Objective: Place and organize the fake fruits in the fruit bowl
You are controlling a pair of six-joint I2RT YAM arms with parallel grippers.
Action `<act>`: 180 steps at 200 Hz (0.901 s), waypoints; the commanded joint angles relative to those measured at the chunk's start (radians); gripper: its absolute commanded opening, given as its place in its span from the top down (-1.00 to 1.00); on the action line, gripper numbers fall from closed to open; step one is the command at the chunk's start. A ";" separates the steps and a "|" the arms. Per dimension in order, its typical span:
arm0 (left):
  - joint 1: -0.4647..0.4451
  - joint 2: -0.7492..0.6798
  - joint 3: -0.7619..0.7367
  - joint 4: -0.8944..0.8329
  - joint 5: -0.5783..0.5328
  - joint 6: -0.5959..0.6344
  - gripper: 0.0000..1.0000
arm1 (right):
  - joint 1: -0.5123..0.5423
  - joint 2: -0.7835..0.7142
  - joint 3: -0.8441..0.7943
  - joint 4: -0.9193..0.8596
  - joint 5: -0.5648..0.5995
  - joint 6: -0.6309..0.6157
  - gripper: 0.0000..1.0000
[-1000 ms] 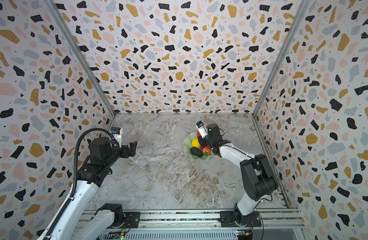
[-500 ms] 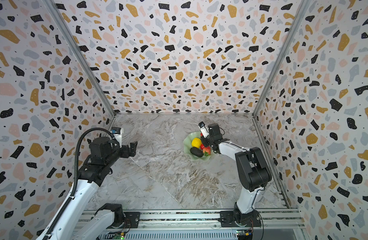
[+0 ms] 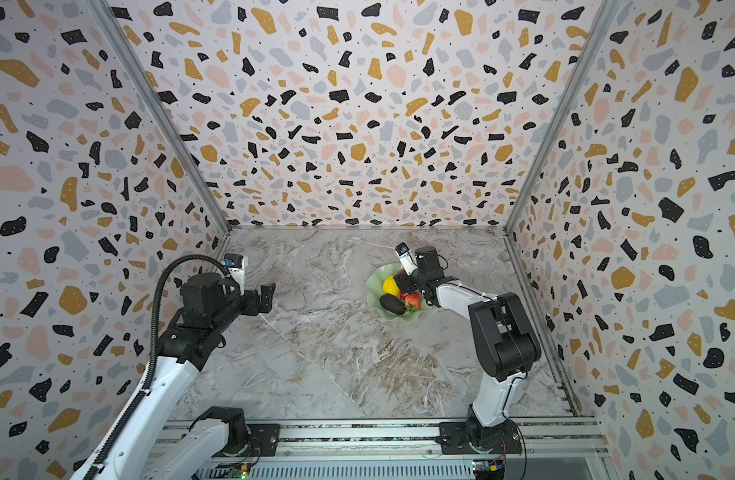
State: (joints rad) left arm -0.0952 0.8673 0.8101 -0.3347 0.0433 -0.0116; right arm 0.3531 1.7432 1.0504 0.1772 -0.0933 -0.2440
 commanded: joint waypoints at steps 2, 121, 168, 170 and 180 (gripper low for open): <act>0.005 0.000 -0.002 0.029 -0.008 0.000 -0.99 | 0.000 -0.187 -0.051 -0.017 0.026 0.002 -0.81; -0.007 -0.088 -0.257 0.649 -0.214 -0.401 -0.99 | -0.166 -1.028 -0.926 0.575 0.502 0.365 -0.98; -0.016 0.023 -0.493 0.944 -0.575 -0.182 -0.99 | -0.218 -0.672 -0.970 0.889 0.491 0.301 -0.98; -0.015 0.025 -0.510 0.972 -0.578 -0.174 -0.99 | -0.218 -0.652 -0.972 0.910 0.489 0.298 -0.98; -0.010 0.045 -0.587 1.106 -0.585 -0.177 -0.99 | -0.220 -0.555 -0.983 1.028 0.488 0.289 -0.99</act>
State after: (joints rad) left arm -0.1078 0.8936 0.3435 0.4129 -0.3721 -0.2596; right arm 0.1383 1.0317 0.0666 0.8886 0.3756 0.0795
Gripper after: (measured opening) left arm 0.995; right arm 0.990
